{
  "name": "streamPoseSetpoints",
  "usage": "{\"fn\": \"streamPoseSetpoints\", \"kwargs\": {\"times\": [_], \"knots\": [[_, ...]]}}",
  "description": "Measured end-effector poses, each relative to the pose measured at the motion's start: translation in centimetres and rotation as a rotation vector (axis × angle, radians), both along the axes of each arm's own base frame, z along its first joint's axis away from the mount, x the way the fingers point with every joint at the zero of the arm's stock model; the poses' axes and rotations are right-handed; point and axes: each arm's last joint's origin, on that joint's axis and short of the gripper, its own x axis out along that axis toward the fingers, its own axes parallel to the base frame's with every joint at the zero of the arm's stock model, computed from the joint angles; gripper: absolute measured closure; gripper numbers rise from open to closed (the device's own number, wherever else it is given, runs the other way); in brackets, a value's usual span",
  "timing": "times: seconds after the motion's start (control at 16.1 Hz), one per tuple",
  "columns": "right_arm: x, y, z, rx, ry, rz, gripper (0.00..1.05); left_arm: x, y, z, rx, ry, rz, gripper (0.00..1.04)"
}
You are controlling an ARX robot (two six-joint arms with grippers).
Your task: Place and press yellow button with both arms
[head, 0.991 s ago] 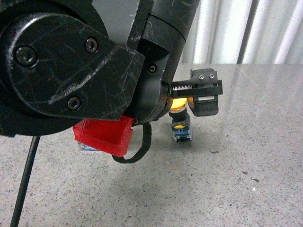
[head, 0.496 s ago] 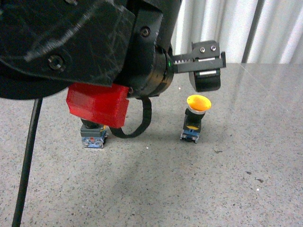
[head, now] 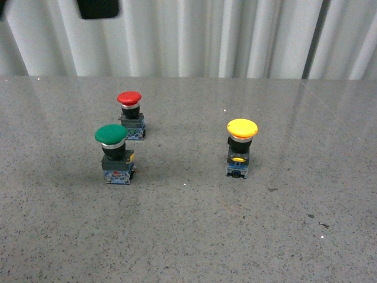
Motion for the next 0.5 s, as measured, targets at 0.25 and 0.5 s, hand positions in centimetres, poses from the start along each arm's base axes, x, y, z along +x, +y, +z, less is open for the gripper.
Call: {"fn": "streamPoseSetpoints", "kwargs": {"times": [0.25,0.5], "knots": [[0.0,0.0,0.0,0.000,-0.001,0.000,0.06,-7.4,6.3,-1.8,-0.008,-0.073,0.009,0.54],[0.0,0.0,0.0,0.000,0.000,0.000,0.06,-9.6,7.9,-5.5,0.002,-0.028,-0.010,0.96]]}}
